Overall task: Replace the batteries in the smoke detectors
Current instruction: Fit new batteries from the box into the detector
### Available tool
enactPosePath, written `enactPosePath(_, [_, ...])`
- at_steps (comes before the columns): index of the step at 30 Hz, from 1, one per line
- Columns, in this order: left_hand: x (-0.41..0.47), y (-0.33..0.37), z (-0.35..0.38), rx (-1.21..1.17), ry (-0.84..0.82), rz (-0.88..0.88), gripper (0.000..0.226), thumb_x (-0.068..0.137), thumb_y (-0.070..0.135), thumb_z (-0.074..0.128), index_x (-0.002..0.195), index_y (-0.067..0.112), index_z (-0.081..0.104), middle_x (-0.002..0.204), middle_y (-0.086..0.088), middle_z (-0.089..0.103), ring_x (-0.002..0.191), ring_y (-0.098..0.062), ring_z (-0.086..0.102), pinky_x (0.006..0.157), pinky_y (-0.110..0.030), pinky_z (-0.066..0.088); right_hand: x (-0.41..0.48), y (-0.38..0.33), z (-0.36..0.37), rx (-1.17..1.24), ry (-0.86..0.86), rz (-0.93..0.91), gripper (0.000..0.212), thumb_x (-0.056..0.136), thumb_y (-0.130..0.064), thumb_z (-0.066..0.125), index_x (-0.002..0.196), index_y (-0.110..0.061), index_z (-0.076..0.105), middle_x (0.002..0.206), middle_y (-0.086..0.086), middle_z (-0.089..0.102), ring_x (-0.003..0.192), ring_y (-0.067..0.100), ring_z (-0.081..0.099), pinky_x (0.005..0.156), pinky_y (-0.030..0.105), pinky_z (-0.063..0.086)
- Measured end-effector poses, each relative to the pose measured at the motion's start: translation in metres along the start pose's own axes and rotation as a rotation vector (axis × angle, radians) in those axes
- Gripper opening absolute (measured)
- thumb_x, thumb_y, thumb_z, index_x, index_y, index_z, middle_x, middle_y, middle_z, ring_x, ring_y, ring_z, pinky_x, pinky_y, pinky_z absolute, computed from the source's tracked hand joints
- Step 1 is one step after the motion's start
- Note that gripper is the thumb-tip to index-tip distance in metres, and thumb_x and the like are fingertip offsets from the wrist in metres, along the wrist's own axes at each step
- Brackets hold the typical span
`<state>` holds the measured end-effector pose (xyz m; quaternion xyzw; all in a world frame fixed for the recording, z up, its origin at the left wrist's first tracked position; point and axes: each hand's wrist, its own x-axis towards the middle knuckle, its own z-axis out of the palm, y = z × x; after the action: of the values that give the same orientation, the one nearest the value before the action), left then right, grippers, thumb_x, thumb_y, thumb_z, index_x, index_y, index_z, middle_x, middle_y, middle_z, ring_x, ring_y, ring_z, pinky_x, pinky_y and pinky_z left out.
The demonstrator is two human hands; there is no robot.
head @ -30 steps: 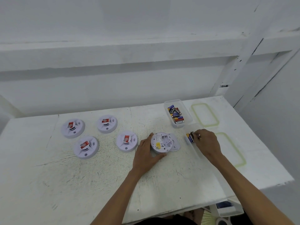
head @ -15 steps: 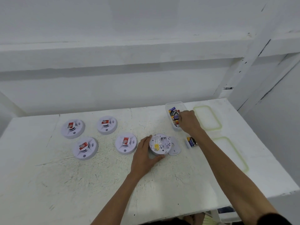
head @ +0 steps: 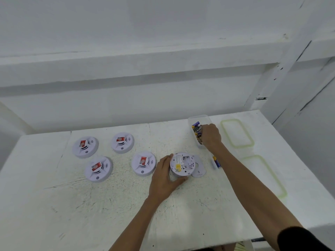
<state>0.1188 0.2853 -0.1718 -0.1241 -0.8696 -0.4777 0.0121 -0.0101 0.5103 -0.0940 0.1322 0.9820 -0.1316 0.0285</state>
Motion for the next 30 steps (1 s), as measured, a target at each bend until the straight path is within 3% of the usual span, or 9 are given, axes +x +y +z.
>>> enactPosePath(5, [0.001, -0.003, -0.001, 0.018, 0.003, 0.003, 0.096, 0.073, 0.065, 0.081, 0.150, 0.026, 0.040, 0.148, 0.015, 0.043, 0.135, 0.003, 0.040, 0.111, -0.014, 0.037, -0.006, 0.006, -0.004, 0.148, 0.114, -0.045, 0.021, 0.088, 0.002, 0.052, 0.108, -0.004, 0.052, 0.094, 0.018, 0.060, 0.076, 0.030, 0.055, 0.053, 0.032, 0.038])
enactPosePath(8, [0.001, -0.004, -0.001, 0.026, 0.000, 0.005, 0.098, 0.073, 0.065, 0.081, 0.151, 0.022, 0.041, 0.148, 0.012, 0.044, 0.134, 0.001, 0.041, 0.110, -0.010, 0.033, -0.018, 0.008, -0.007, 0.325, 0.214, -0.094, 0.011, 0.089, -0.011, 0.057, 0.099, -0.007, 0.057, 0.090, 0.009, 0.062, 0.082, 0.027, 0.057, 0.064, 0.039, 0.049])
enactPosePath(12, [0.001, -0.004, 0.000, 0.027, -0.004, 0.006, 0.097, 0.072, 0.062, 0.083, 0.150, 0.019, 0.042, 0.148, 0.007, 0.047, 0.133, -0.004, 0.044, 0.108, -0.004, 0.029, -0.039, 0.008, -0.007, 0.513, 0.273, -0.161, 0.011, 0.090, -0.015, 0.061, 0.100, -0.017, 0.066, 0.092, 0.001, 0.064, 0.082, 0.019, 0.061, 0.073, 0.035, 0.052])
enactPosePath(17, [0.001, -0.007, 0.001, 0.037, 0.007, 0.009, 0.098, 0.073, 0.064, 0.082, 0.150, 0.019, 0.042, 0.148, 0.006, 0.047, 0.134, -0.006, 0.045, 0.109, -0.008, 0.031, -0.069, -0.003, -0.004, 0.655, 0.275, -0.255, 0.020, 0.091, -0.015, 0.065, 0.111, -0.017, 0.066, 0.095, -0.006, 0.069, 0.083, 0.007, 0.065, 0.079, 0.025, 0.055])
enactPosePath(22, [0.000, -0.011, 0.005, 0.033, 0.003, -0.018, 0.101, 0.071, 0.068, 0.080, 0.151, 0.020, 0.042, 0.148, 0.007, 0.048, 0.134, -0.008, 0.047, 0.110, -0.014, 0.035, -0.091, -0.011, -0.001, 0.745, 0.188, -0.234, 0.026, 0.088, -0.019, 0.071, 0.108, -0.020, 0.054, 0.089, -0.008, 0.066, 0.077, 0.005, 0.064, 0.069, 0.013, 0.049])
enactPosePath(26, [0.001, -0.011, 0.006, 0.026, 0.007, -0.038, 0.102, 0.069, 0.074, 0.076, 0.150, 0.023, 0.042, 0.146, 0.011, 0.047, 0.131, -0.001, 0.045, 0.108, -0.005, 0.029, -0.103, -0.012, 0.007, 0.709, 0.163, -0.272, 0.024, 0.087, -0.020, 0.073, 0.103, -0.020, 0.055, 0.085, -0.009, 0.066, 0.074, 0.005, 0.065, 0.068, 0.016, 0.052])
enactPosePath(30, [0.002, -0.009, 0.007, 0.011, 0.022, -0.063, 0.103, 0.068, 0.070, 0.079, 0.150, 0.019, 0.043, 0.148, 0.004, 0.050, 0.130, -0.005, 0.046, 0.112, -0.022, 0.036, -0.107, -0.006, 0.015, 0.611, 0.155, -0.312, 0.018, 0.087, -0.021, 0.072, 0.102, -0.022, 0.062, 0.082, -0.008, 0.070, 0.070, 0.005, 0.066, 0.068, 0.020, 0.056])
